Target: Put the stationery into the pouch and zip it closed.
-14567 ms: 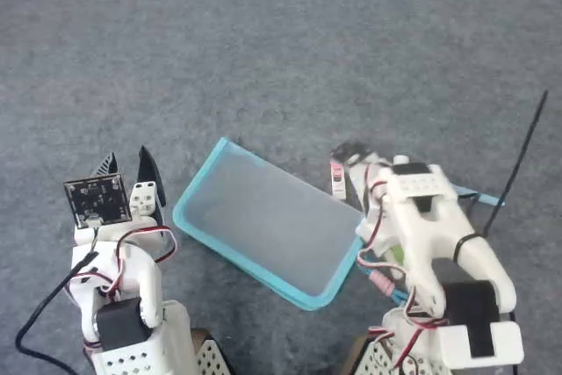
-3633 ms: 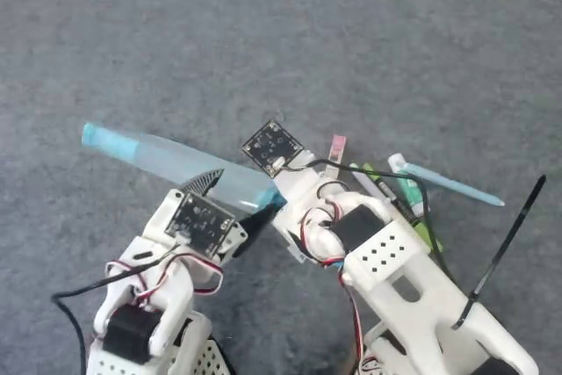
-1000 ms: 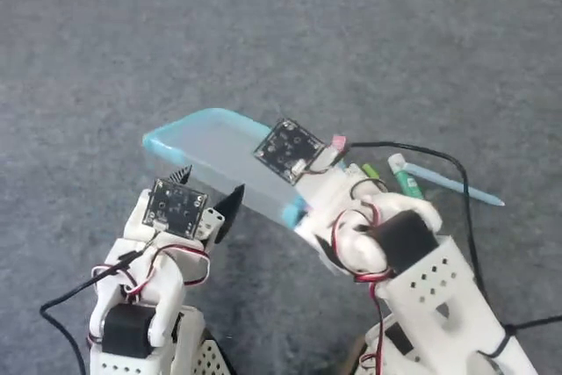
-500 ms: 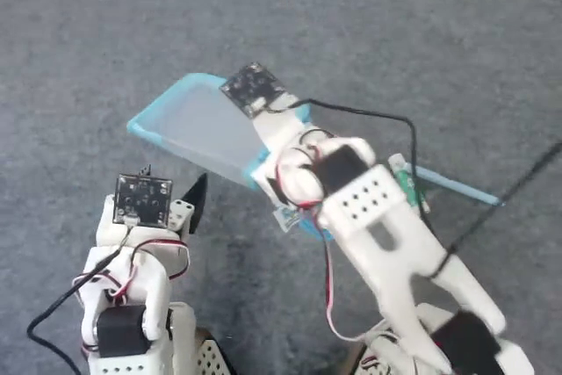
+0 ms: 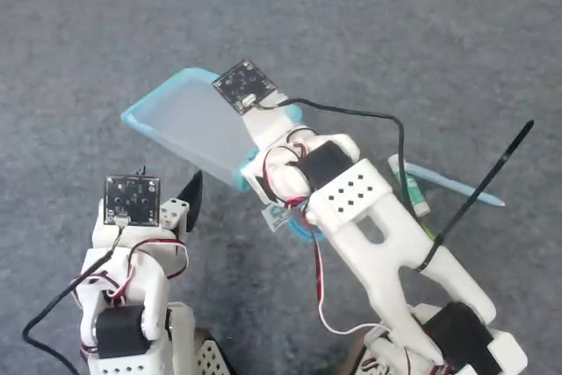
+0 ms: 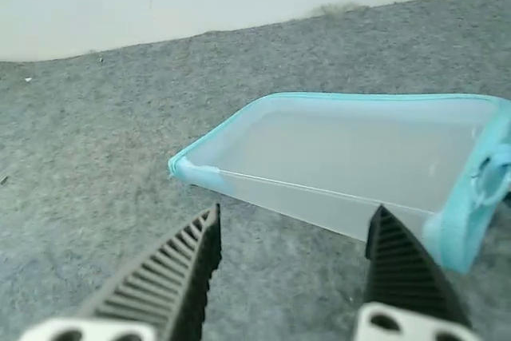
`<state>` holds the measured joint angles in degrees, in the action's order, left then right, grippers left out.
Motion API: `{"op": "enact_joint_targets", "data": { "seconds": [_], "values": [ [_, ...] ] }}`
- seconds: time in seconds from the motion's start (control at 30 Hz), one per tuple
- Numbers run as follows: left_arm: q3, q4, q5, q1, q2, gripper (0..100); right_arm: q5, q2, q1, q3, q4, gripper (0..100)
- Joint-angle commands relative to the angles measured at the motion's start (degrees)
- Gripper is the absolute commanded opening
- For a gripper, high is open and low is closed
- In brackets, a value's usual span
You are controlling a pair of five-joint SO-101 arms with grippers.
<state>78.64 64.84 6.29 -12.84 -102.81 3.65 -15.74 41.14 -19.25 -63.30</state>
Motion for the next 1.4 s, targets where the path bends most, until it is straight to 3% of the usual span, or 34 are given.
{"op": "enact_joint_targets", "data": {
  "seconds": [0.0, 0.23, 0.37, 0.9, 1.37],
  "values": [
    [-1.27, -1.58, -2.29, 1.85, -0.35, 32, -0.79, -1.1, -0.75, 3.16, 0.75, 0.6],
    [0.04, -2.81, -2.64, 12.75, -0.26, 33, -0.35, -10.68, -0.75, 1.67, -3.3, 0.6],
    [0.84, -3.08, -2.37, 15.21, -0.18, 33, 0.26, -16.48, -0.84, -2.29, -2.59, 0.6],
    [4.97, -7.65, -2.2, 14.95, -0.18, 32, 1.41, -17.54, 1.71, -3.08, -5.32, 0.6],
    [10.86, -16.53, 0.53, 11.34, -0.18, 29, 2.9, -17.71, 1.8, -2.73, -7.69, 0.6]
  ]
}}
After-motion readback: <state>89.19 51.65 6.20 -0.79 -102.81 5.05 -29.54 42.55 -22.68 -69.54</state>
